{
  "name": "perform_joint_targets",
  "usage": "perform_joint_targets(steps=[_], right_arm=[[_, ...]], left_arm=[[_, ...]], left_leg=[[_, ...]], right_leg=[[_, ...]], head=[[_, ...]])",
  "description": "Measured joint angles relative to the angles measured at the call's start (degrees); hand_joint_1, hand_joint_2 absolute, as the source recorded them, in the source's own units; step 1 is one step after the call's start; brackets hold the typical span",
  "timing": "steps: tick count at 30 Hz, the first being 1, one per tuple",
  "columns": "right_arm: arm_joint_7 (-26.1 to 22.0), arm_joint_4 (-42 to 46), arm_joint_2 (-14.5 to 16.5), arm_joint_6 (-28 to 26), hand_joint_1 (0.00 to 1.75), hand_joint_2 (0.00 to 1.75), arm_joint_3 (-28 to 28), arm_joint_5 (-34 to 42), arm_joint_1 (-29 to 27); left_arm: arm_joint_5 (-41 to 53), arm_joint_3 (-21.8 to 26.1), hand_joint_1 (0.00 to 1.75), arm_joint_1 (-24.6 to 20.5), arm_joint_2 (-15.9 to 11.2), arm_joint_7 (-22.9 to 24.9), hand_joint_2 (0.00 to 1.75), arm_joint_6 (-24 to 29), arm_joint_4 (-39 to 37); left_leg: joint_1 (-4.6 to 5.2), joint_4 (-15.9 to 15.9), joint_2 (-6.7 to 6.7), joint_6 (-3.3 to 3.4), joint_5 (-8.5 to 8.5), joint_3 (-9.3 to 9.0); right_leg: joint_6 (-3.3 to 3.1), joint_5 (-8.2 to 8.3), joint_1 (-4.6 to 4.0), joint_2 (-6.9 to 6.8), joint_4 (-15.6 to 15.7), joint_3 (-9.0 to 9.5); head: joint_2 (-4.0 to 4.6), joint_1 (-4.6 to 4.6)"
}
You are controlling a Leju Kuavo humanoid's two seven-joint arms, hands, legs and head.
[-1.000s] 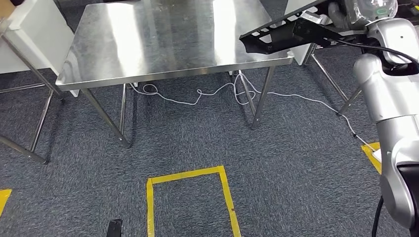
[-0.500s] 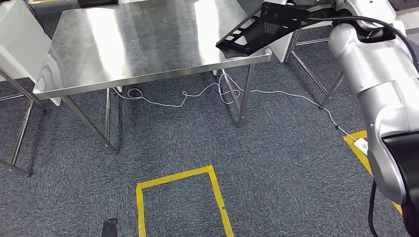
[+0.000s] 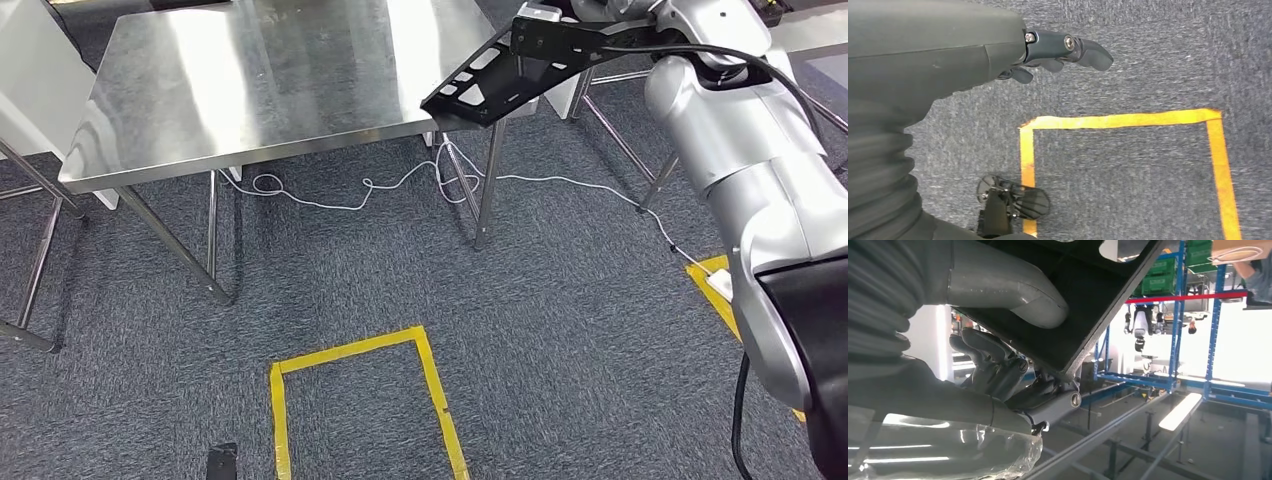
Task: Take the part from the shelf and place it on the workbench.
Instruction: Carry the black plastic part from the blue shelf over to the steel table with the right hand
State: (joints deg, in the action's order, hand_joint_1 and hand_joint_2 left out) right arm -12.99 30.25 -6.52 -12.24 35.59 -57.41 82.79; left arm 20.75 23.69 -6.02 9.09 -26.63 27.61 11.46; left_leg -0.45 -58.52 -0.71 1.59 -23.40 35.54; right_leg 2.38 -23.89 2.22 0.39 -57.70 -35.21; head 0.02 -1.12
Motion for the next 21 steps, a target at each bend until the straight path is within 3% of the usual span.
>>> perform_joint_targets(steps=[2,5,6,8,9,12,13,15,19,21], right_arm=[[-0.13,-0.37,0.26,-0.05,1.75,1.75,0.16,0.09,0.06],[-0.27,-0.82,0.57,-0.04,1.75,1.75,0.37,-0.02,0.09],[-0.29,-0.91,0.62,-0.04,1.75,1.75,0.4,-0.05,0.08],[-0.29,-0.96,0.64,-0.04,1.75,1.75,0.44,-0.06,0.07],[-0.3,-1.09,0.72,-0.04,1.75,1.75,0.56,-0.09,0.08],[-0.2,-1.58,0.98,-0.46,1.75,1.75,1.01,-0.49,0.54],[-0.11,-1.64,1.02,-0.76,1.75,1.75,1.09,-0.67,0.71],[0.06,-1.72,1.08,-1.31,1.75,1.75,1.25,-0.91,0.79],[0.54,-2.06,1.17,-1.99,1.75,1.75,1.67,-0.69,1.41],[0.67,-2.29,1.31,-2.11,1.75,1.75,1.84,-0.49,1.48]], left_arm=[[0.05,0.07,0.0,0.06,-0.02,0.07,1.75,0.0,-0.01],[0.08,0.24,0.0,0.04,-0.02,0.08,1.75,0.0,-0.01],[0.08,0.28,0.0,0.04,-0.02,0.09,1.75,0.0,-0.01],[0.08,0.3,0.0,0.04,-0.02,0.09,1.75,-0.01,-0.01],[0.09,0.34,0.0,0.05,-0.01,0.11,1.75,-0.01,-0.01],[0.1,0.5,0.0,0.02,-0.05,0.23,1.75,-0.03,-0.01],[0.11,0.51,0.0,0.01,-0.07,0.3,1.75,-0.03,-0.01],[0.12,0.54,0.0,0.01,-0.04,0.51,1.75,-0.02,-0.01],[0.2,0.63,0.0,-0.06,0.05,0.78,1.75,-0.04,-0.01],[0.21,0.68,0.0,-0.06,0.16,0.83,1.75,-0.09,-0.01]], left_leg=[[-0.29,-2.43,0.07,-0.54,-1.78,1.04],[-0.47,-11.98,0.21,-1.24,-7.08,5.15],[-0.5,-14.07,0.23,-1.32,-8.01,6.09],[-0.51,-15.26,0.24,-1.34,-8.45,6.65],[-0.51,-14.93,0.25,-1.18,-7.74,6.48],[-0.04,-4.07,0.64,0.36,-2.4,0.83],[0.19,-0.88,0.73,0.75,-1.36,-0.8],[0.43,-0.7,0.66,0.87,-1.21,-0.73],[0.59,0.32,0.74,-0.71,-0.17,-0.52],[1.02,0.3,0.84,-0.19,0.0,-0.25]], right_leg=[[-0.67,0.29,0.21,0.09,0.07,-0.06],[-1.23,0.44,0.05,0.19,0.08,-0.14],[-1.29,0.46,0.0,0.2,0.07,-0.17],[-1.29,0.45,-0.04,0.21,0.06,-0.19],[-1.3,0.46,-0.12,0.25,0.06,-0.18],[-1.08,0.62,-0.66,0.4,0.11,-0.19],[-0.93,0.71,-0.75,0.4,0.16,-0.23],[-0.54,0.94,-0.74,0.38,0.4,-0.29],[-1.36,1.37,-1.47,0.27,0.9,-0.48],[-1.01,1.69,-1.42,0.17,1.12,-0.72]], head=[[-0.01,-0.08],[-0.01,-0.13],[-0.02,-0.13],[-0.02,-0.13],[-0.02,-0.14],[-0.02,-0.13],[-0.02,-0.12],[-0.02,-0.19],[-0.02,0.36],[-0.02,0.42]])
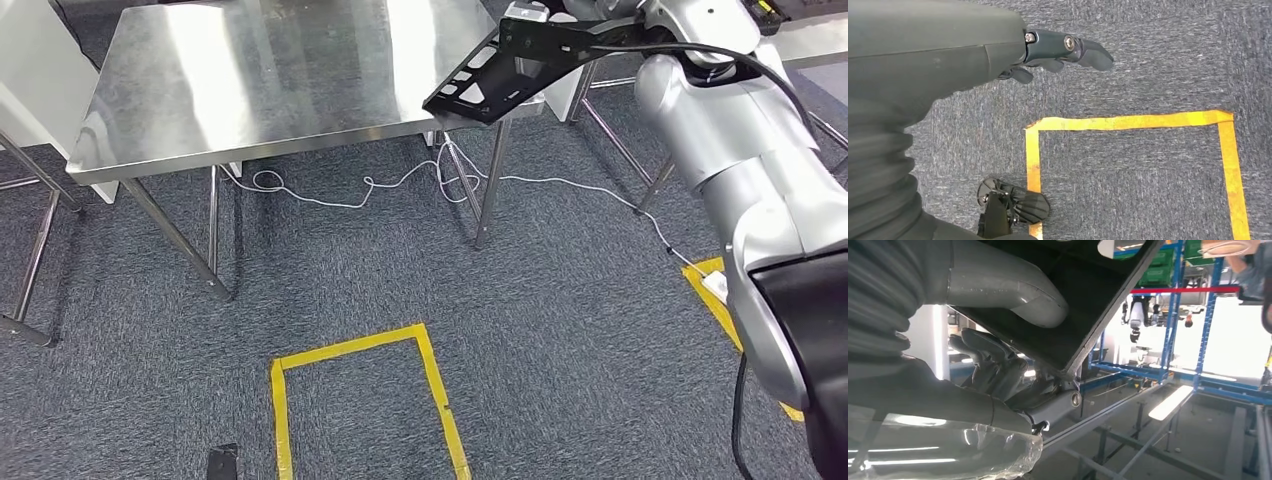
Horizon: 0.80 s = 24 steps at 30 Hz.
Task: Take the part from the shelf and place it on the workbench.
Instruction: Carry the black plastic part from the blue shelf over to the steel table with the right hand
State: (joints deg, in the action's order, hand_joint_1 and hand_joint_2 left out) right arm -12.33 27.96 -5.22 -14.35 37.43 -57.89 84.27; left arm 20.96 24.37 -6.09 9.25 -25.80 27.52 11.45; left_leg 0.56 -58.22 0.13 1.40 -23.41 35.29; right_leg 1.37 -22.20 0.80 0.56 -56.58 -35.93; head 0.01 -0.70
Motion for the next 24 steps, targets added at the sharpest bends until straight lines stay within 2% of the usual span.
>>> perform_joint_targets(steps=[3,10,24], right_arm=[[0.0,-0.3,0.11,0.02,1.75,1.75,0.1,0.21,-0.01],[0.0,-0.78,0.35,0.03,1.75,1.75,0.52,0.19,0.1],[-0.33,-1.32,0.38,0.45,1.75,1.75,1.5,-0.83,0.37]], left_arm=[[0.0,0.03,0.0,0.01,0.07,0.01,1.75,-0.04,0.0],[0.0,0.14,0.0,0.02,0.17,-0.02,1.75,-0.13,0.0],[0.07,0.2,0.0,0.03,0.26,0.4,1.75,-0.72,0.0]], left_leg=[[0.27,-0.01,0.14,0.56,0.25,0.33],[0.42,0.0,0.16,1.15,0.63,0.7],[0.46,0.0,0.14,1.3,0.73,0.75]], right_leg=[[0.51,0.34,0.18,-0.11,0.37,-0.1],[1.32,0.92,0.36,-0.13,0.93,-0.15],[1.55,1.07,0.37,-0.12,1.0,-0.19]], head=[[0.0,0.01],[0.0,0.01],[0.0,-0.01]])
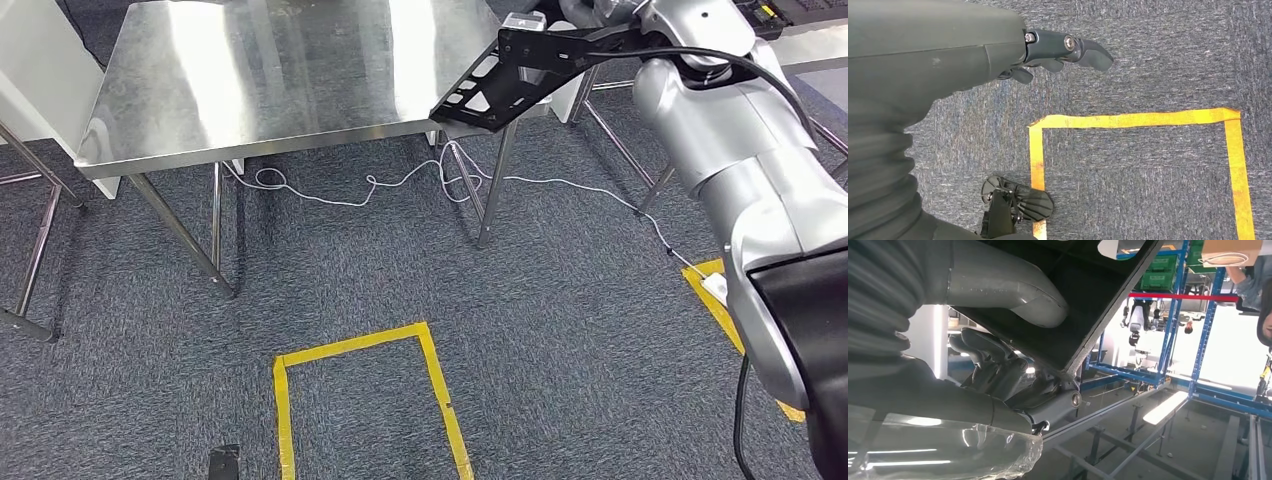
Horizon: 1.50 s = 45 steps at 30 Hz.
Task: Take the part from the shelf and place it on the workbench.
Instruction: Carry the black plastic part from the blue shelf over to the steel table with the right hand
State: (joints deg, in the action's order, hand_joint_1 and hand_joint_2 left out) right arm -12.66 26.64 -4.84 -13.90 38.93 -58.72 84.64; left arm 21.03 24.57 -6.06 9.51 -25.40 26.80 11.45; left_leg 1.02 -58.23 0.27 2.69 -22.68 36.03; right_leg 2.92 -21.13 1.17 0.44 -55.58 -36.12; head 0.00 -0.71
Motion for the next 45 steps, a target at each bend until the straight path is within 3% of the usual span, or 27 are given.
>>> perform_joint_targets(steps=[4,6,7,9,11,12,13,15,17,21,23,25,26,27,28,30,32,36,38,40,41,42,43,45], right_arm=[[0.04,-0.02,0.05,0.02,1.75,1.75,0.32,-0.08,0.12],[0.16,-0.02,0.0,0.02,1.75,1.75,0.4,-0.09,0.33],[0.22,-0.02,-0.05,0.02,1.75,1.75,0.44,-0.09,0.45],[0.26,-0.06,-0.13,0.02,1.75,1.75,0.56,-0.09,0.52],[0.26,-0.18,-0.2,0.02,1.75,1.75,0.75,-0.11,0.37],[0.23,-0.24,-0.24,0.02,1.75,1.75,0.84,-0.14,0.3],[0.21,-0.28,-0.26,0.02,1.75,1.75,0.92,-0.17,0.27],[0.14,-0.3,-0.23,0.02,1.75,1.75,1.09,-0.21,0.37],[0.1,-0.3,-0.1,0.02,1.75,1.75,1.19,-0.21,0.51],[-0.09,-0.3,0.1,0.33,1.75,1.75,1.24,-0.19,0.61],[-0.45,-0.3,0.31,0.63,1.75,1.75,1.31,-0.03,0.64],[-0.74,-0.3,0.45,0.76,1.75,1.75,1.46,0.25,0.61],[-0.81,-0.3,0.49,0.76,1.75,1.75,1.55,0.36,0.59],[-0.83,-0.3,0.51,0.76,1.75,1.75,1.63,0.45,0.58],[-0.85,-0.3,0.52,0.77,1.75,1.75,1.7,0.52,0.58],[-0.85,-0.3,0.58,0.78,1.75,1.75,1.8,0.65,0.69],[-0.85,-0.29,0.62,0.79,1.75,1.75,1.84,0.71,0.92],[-0.85,-0.28,0.62,0.81,1.75,1.75,1.96,0.71,1.14],[-0.87,-0.28,0.51,0.83,1.75,1.75,1.97,0.7,1.27],[-0.91,-0.32,0.39,0.86,1.75,1.75,2.06,0.73,1.14],[-0.92,-0.34,0.32,0.88,1.75,1.75,2.13,0.74,0.99],[-0.92,-0.36,0.25,0.9,1.75,1.75,2.24,0.74,0.85],[-0.92,-0.36,0.21,0.91,1.75,1.75,2.37,0.74,0.78],[-0.95,-0.37,0.2,0.92,1.75,1.75,2.58,0.74,0.79]], left_arm=[[0.0,0.02,0.0,0.0,-0.01,0.01,1.75,0.02,0.0],[0.04,0.04,0.0,-0.01,0.07,0.02,1.75,0.01,0.0],[0.08,0.06,0.0,-0.02,0.11,0.02,1.75,0.0,0.0],[0.16,0.09,0.0,-0.04,0.16,0.02,1.75,-0.03,0.0],[0.2,0.13,0.0,0.0,0.2,0.02,1.75,-0.07,0.0],[0.2,0.15,0.0,0.03,0.23,0.02,1.75,-0.07,0.0],[0.2,0.17,0.0,0.06,0.26,0.02,1.75,-0.07,0.0],[0.2,0.2,0.0,0.06,0.29,0.02,1.75,-0.07,0.0],[0.2,0.22,0.0,0.05,0.31,0.02,1.75,-0.07,-0.01],[0.2,0.39,0.0,0.25,0.29,-0.01,1.75,-0.07,-0.02],[0.2,0.46,0.0,0.3,0.28,-0.08,1.75,-0.07,-0.02],[0.19,0.49,0.0,0.34,0.31,-0.15,1.75,-0.07,-0.02],[0.18,0.5,0.0,0.37,0.31,-0.17,1.75,-0.07,-0.02],[0.17,0.51,0.0,0.4,0.3,-0.18,1.75,-0.07,-0.02],[0.17,0.52,0.0,0.42,0.29,-0.2,1.75,-0.07,-0.02],[0.17,0.54,0.0,0.41,0.25,-0.29,1.75,-0.08,-0.02],[0.2,0.55,0.0,0.35,0.22,-0.42,1.75,-0.15,-0.02],[0.29,0.56,0.0,0.35,0.21,-0.51,1.75,-0.27,-0.01],[0.37,0.58,0.0,0.27,0.24,-0.51,1.75,-0.3,0.0],[0.42,0.59,0.0,0.17,0.27,-0.5,1.75,-0.36,0.0],[0.42,0.6,0.0,0.18,0.28,-0.5,1.75,-0.38,0.0],[0.42,0.61,0.0,0.21,0.28,-0.5,1.75,-0.37,-0.01],[0.42,0.62,0.0,0.25,0.28,-0.5,1.75,-0.37,-0.01],[0.42,0.64,0.0,0.28,0.29,-0.51,1.75,-0.37,-0.01]], left_leg=[[0.28,-0.19,-0.05,0.89,-0.05,0.24],[-0.12,0.67,-0.24,1.6,0.52,-0.13],[-0.28,1.12,-0.34,1.93,0.84,-0.3],[-0.37,1.51,-0.39,2.34,1.21,-0.32],[-0.27,1.48,-0.21,2.29,1.3,-0.16],[-0.23,1.46,-0.06,2.22,1.35,-0.12],[-0.2,1.4,0.09,2.11,1.4,-0.09],[-0.07,1.02,0.32,1.71,1.34,0.11],[0.08,0.55,0.45,1.08,1.26,0.52],[-0.26,-0.42,0.64,-0.37,0.72,1.3],[-0.75,-5.19,0.38,-1.35,-2.35,3.32],[-1.34,-12.85,0.08,-2.26,-6.11,6.63],[-1.58,-15.39,0.01,-2.53,-6.9,7.74],[-1.74,-15.77,-0.06,-2.68,-6.56,7.84],[-1.86,-13.77,-0.2,-2.71,-5.21,6.76],[-1.8,-5.68,-1.39,-2.37,-1.79,2.41],[-1.37,-0.38,-2.36,-1.67,-0.37,-0.27],[-1.26,1.28,-1.3,-0.17,0.31,-0.78],[-1.4,2.24,-0.64,0.64,1.04,-1.2],[-1.22,2.28,0.18,0.91,1.25,-0.97],[-1.17,2.24,0.7,0.94,1.29,-0.85],[-1.14,2.15,1.27,0.93,1.33,-0.72],[-1.12,1.99,1.84,0.9,1.35,-0.62],[-1.06,1.37,2.88,0.61,1.19,-0.31]], right_leg=[[0.66,0.4,0.51,0.01,0.37,0.21],[0.56,-0.35,0.46,-0.06,-0.79,-0.56],[0.23,-1.54,0.37,-0.12,-2.92,-1.63],[-0.65,-5.26,0.27,-0.2,-10.89,-5.23],[-0.77,-7.74,0.2,-0.21,-17.71,-8.03],[-0.55,-7.74,0.16,-0.21,-17.91,-7.82],[-0.24,-6.91,0.14,-0.21,-15.54,-6.3],[0.14,-4.49,0.12,-0.17,-6.91,-1.22],[-0.38,-3.17,-0.03,-0.04,-1.62,1.75],[-2.12,-2.53,0.22,-0.27,-0.83,1.94],[-2.74,-2.3,0.5,-0.51,-0.68,1.99],[-2.97,-2.28,0.39,-0.68,-0.7,1.95],[-2.96,-2.28,0.33,-0.83,-0.71,1.94],[-2.96,-2.29,0.3,-1.02,-0.72,1.95],[-2.95,-2.3,0.29,-1.23,-0.72,1.98],[-2.91,-2.31,0.2,-1.63,-0.7,2.11],[-2.65,-2.3,-0.11,-2.0,-0.62,2.1],[-1.63,-2.78,-0.55,-2.59,-0.96,1.7],[-1.95,-5.11,-0.63,-1.74,-5.51,-0.53],[-2.43,-8.16,-0.47,-0.96,-13.4,-4.3],[-2.36,-8.97,-0.45,-0.83,-16.23,-5.73],[-2.05,-8.91,-0.43,-0.76,-16.97,-6.14],[-1.6,-7.94,-0.41,-0.66,-15.25,-5.3],[-0.79,-4.88,-0.19,0.13,-7.19,-1.25]], head=[[0.0,-0.02],[0.0,0.01],[0.01,0.03],[0.01,0.07],[0.0,0.06],[0.0,0.06],[0.0,0.06],[0.0,0.07],[0.0,-0.03],[0.0,-0.13],[0.01,-0.39],[0.02,-0.59],[0.02,-0.58],[0.01,-0.6],[0.0,-0.6],[0.0,-0.59],[0.01,-0.58],[0.0,-0.52],[0.01,-0.34],[0.0,-0.26],[0.01,-0.25],[0.01,-0.25],[0.02,-0.25],[0.01,-0.26]])
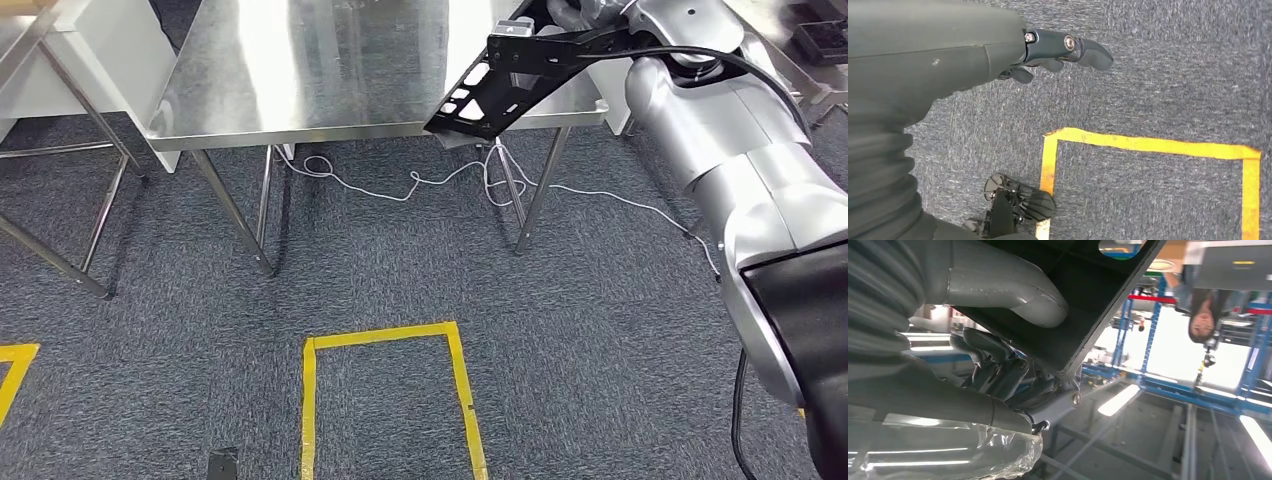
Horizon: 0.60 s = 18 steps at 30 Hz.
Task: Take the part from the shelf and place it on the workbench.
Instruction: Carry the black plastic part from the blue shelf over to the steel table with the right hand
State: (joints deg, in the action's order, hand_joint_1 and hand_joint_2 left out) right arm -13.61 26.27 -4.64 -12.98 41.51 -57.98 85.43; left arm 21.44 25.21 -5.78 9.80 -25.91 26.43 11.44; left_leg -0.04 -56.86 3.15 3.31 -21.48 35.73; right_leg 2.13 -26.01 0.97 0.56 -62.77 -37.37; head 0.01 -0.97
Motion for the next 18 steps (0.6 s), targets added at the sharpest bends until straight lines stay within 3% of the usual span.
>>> perform_joint_targets(steps=[2,5,7,8,10,12,13,16,18], right_arm=[[-0.11,0.02,0.11,0.01,1.75,1.75,0.17,0.03,0.11],[-0.24,0.04,0.5,0.02,1.75,1.75,0.46,0.1,0.16],[-0.25,0.07,0.85,0.02,1.75,1.75,0.64,0.09,0.17],[-0.24,0.08,0.97,0.02,1.75,1.75,0.72,0.08,0.17],[-0.22,0.09,1.14,0.02,1.75,1.75,0.85,0.05,0.13],[-0.21,0.09,1.21,0.02,1.75,1.75,0.97,0.03,0.02],[-0.21,0.09,1.24,0.02,1.75,1.75,1.02,0.02,-0.02],[-0.21,0.09,1.25,0.01,1.75,1.75,1.13,0.02,-0.01],[-0.19,0.09,1.19,0.0,1.75,1.75,1.15,0.02,0.05]], left_arm=[[0.0,0.02,0.0,-0.01,0.01,-0.01,1.75,0.01,0.01],[0.0,0.06,0.0,0.22,0.02,-0.02,1.75,0.07,-0.01],[0.0,0.1,0.0,0.39,0.0,-0.05,1.75,0.17,-0.01],[0.0,0.12,0.0,0.44,-0.02,-0.07,1.75,0.22,-0.01],[-0.01,0.17,0.0,0.47,-0.03,-0.1,1.75,0.28,-0.01],[-0.02,0.22,0.0,0.5,-0.03,-0.06,1.75,0.28,-0.01],[-0.02,0.25,0.0,0.51,-0.04,-0.04,1.75,0.28,-0.01],[-0.02,0.31,0.0,0.49,-0.11,-0.02,1.75,0.29,-0.01],[-0.02,0.34,0.0,0.43,-0.13,-0.01,1.75,0.28,-0.01]], left_leg=[[0.14,-0.66,0.76,-0.53,-0.19,0.62],[-0.01,-0.84,1.31,-1.39,-0.04,1.38],[-0.15,-2.62,0.12,-2.16,-1.22,2.28],[-0.27,-5.02,-0.89,-2.58,-2.66,3.31],[-0.63,-12.69,-2.57,-3.31,-6.4,6.83],[-0.95,-17.67,-2.98,-3.61,-7.72,9.44],[-1.03,-16.9,-3.08,-3.61,-6.76,9.2],[-0.73,-5.43,-5.03,-2.88,-1.46,3.27],[-0.19,-1.36,-5.99,-2.21,-0.51,1.18]], right_leg=[[-0.13,1.63,0.01,0.65,5.45,2.78],[-1.21,1.99,-0.06,0.12,6.14,2.94],[-1.85,2.23,0.29,-0.44,6.45,3.16],[-2.11,2.3,0.48,-0.69,6.6,3.3],[-2.39,2.22,0.35,-1.16,6.6,3.44],[-2.45,2.13,0.28,-1.7,6.57,3.51],[-2.44,2.06,0.28,-1.98,6.56,3.57],[-2.14,1.67,0.01,-2.75,6.56,4.04],[-1.79,1.42,-0.37,-3.26,6.58,4.17]], head=[[-0.01,-0.04],[0.0,-0.1],[0.0,-0.17],[0.0,-0.26],[0.01,-0.4],[0.0,-0.41],[0.0,-0.41],[0.0,-0.41],[0.0,-0.31]])
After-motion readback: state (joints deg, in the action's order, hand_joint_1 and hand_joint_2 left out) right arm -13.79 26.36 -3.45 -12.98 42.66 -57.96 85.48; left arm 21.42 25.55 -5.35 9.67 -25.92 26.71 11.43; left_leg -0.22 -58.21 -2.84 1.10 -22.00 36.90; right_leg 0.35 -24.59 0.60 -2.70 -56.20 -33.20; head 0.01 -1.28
